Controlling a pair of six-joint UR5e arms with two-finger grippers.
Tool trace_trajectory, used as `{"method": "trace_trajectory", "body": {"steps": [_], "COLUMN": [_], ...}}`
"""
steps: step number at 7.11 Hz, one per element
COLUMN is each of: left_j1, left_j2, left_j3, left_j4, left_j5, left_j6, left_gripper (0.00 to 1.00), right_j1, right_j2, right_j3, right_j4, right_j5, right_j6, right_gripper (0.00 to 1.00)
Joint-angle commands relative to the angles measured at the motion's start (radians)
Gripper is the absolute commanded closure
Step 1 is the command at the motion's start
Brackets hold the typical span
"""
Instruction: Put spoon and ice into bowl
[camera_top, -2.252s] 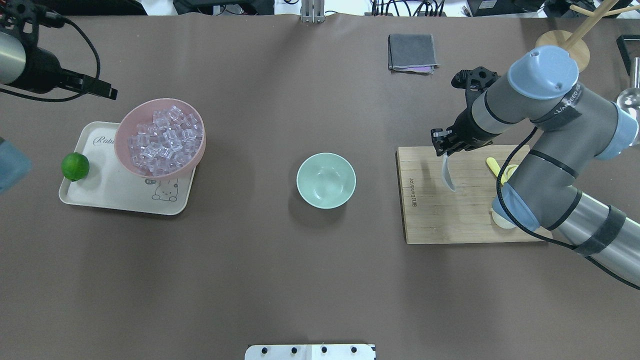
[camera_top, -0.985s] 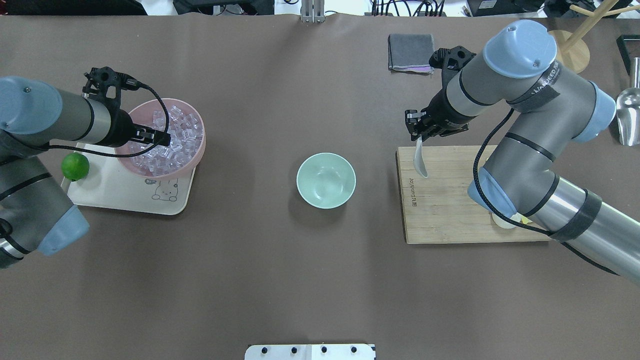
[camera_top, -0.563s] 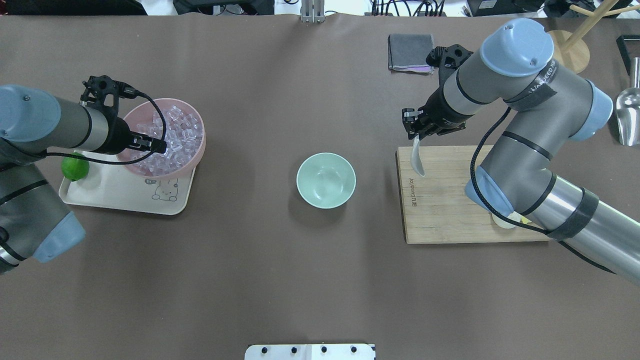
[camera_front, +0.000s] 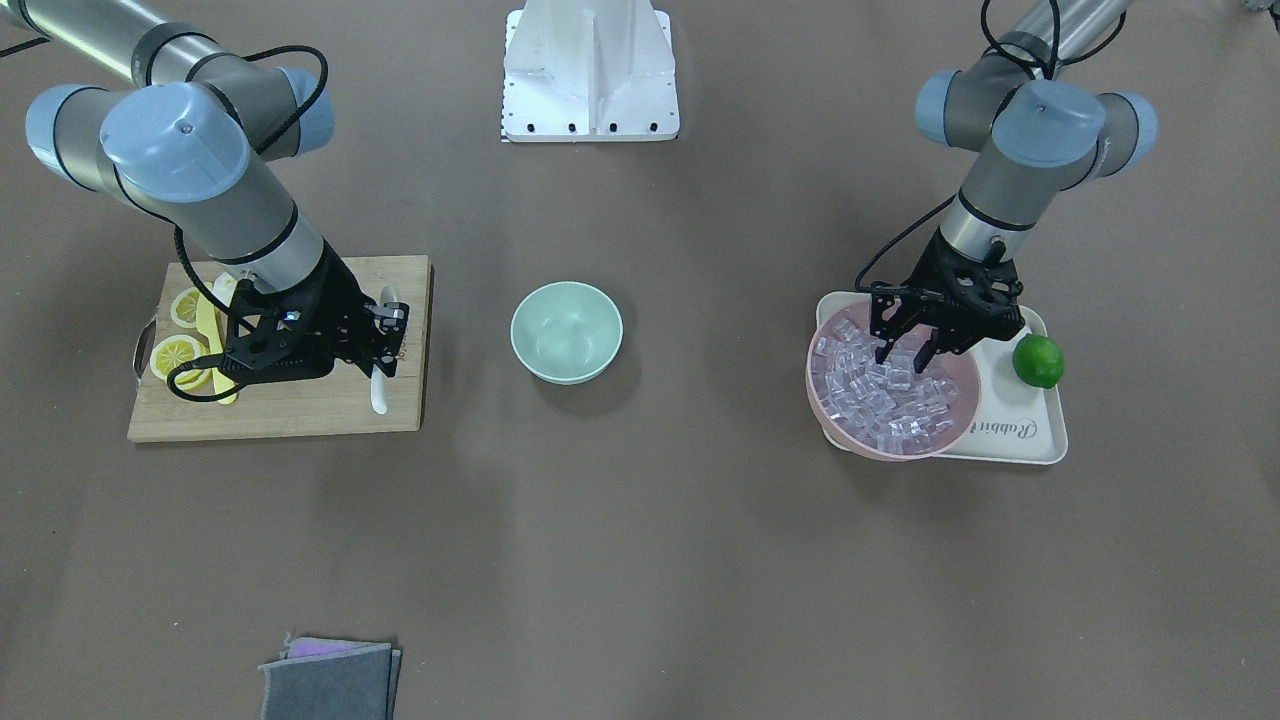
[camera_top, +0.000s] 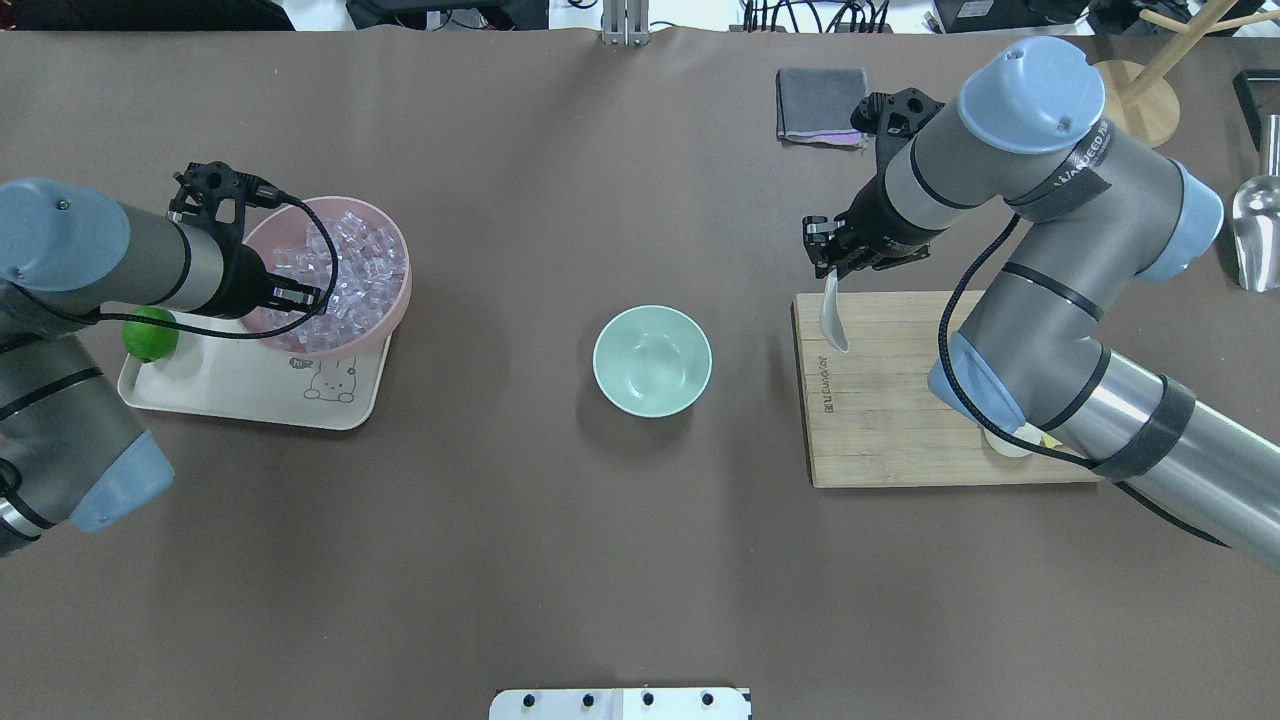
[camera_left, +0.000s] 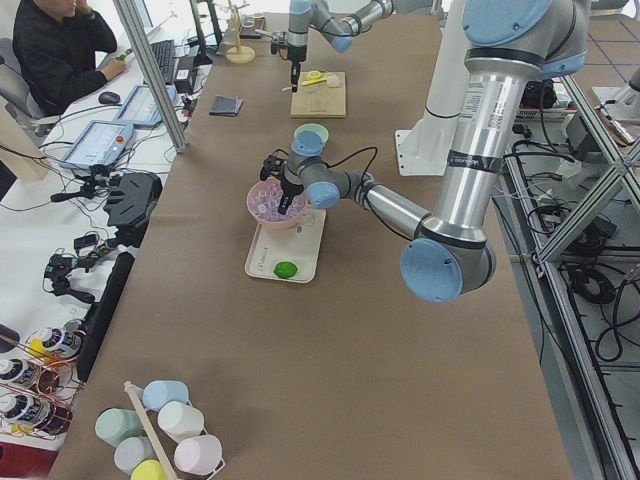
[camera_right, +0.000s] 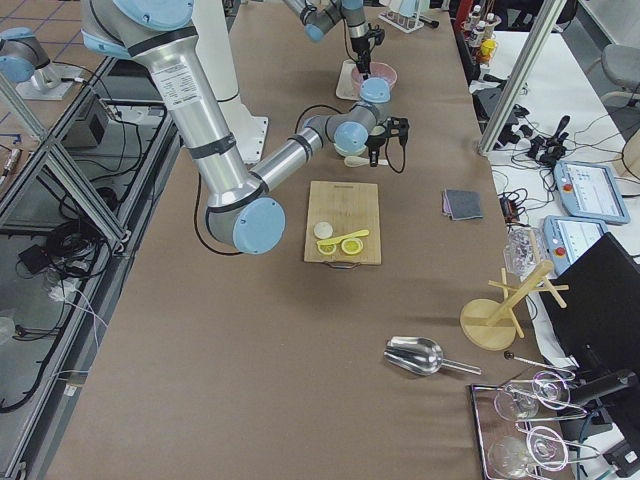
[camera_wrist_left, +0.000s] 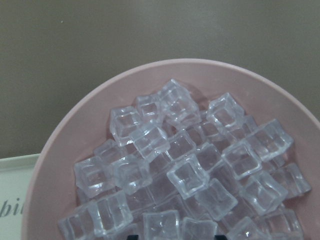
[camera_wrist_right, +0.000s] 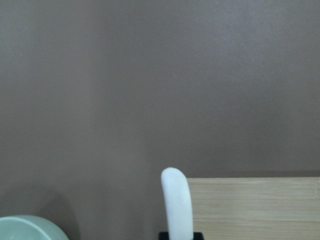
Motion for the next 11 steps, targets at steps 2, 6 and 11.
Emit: {"method": "trace_trajectory", "body": {"steps": [2,6,11], "left_j1": [-0.003,-0.156,0.159], "left_j2": [0.005,-0.107,-0.416], "left_j3": [-0.038,-0.093,0.040], "left_j4": [0.005,0.024,0.024], "left_j5": [-0.049,-0.222,0.065], "left_j6": [0.001,-0.111,-0.527], "left_gripper": [1.00,1.00,1.00], "right_j1": [-0.003,-0.019,-0.042], "right_j2": [0.006,0.035,0.072], "right_j3": [-0.002,0.003,0.009], "right_j4": [0.000,0.000,0.002], "right_j5": [0.000,-0.001,0.000], "right_j6": [0.000,0.000,0.061], "right_gripper": [1.00,1.00,1.00]}}
